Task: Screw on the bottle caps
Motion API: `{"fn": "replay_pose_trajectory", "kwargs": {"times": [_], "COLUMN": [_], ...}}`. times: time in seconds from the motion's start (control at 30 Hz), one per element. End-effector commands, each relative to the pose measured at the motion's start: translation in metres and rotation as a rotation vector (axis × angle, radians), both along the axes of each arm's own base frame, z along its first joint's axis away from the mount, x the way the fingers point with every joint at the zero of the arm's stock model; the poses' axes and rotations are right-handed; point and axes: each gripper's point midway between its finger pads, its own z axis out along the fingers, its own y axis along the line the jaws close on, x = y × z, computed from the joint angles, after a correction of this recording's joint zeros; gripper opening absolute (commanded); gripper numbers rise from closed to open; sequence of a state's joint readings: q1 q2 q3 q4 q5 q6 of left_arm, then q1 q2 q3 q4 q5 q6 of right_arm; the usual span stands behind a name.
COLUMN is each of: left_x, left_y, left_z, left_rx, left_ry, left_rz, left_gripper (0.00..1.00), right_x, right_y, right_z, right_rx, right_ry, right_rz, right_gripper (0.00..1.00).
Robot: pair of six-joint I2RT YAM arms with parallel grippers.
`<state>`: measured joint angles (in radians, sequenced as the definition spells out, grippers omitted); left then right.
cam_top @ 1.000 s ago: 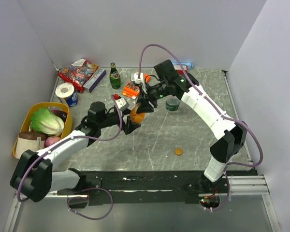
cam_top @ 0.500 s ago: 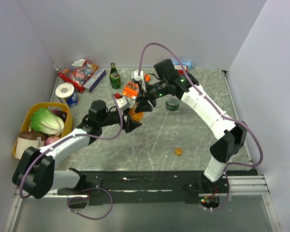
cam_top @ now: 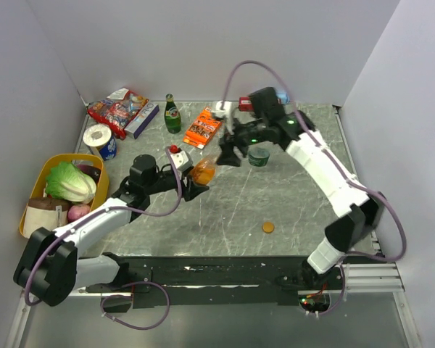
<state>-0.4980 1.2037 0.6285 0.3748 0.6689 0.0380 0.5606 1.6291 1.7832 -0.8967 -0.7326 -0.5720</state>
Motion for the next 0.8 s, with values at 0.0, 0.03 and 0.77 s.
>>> {"fn": "replay_pose_trajectory", "kwargs": {"times": [0.0,0.03,0.77], "left_x": [-0.009,-0.009,-0.009], "left_y": [0.009,0.010,0.023], "left_z": [-0.004,-0.006,-0.010], "left_rx": [0.029,0.038,0.068], "left_ry": [-0.047,-0.050,-0.035], "left_rz": [-0.003,0.000,0.044], "left_gripper": [0.29,0.23,0.01], "right_x": [-0.008,-0.017,-0.123], "right_y": [-0.063,-0.072,-0.156], "right_z": [0.014,-0.013,-0.220], "right_rx": [-0.080,-0.135,-0.514], "right_ry": [-0.158,-0.130,-0.380], "right_rz": [-0.066,-0.042,0.585], "right_gripper": [0.71,0.69,0.72]}}
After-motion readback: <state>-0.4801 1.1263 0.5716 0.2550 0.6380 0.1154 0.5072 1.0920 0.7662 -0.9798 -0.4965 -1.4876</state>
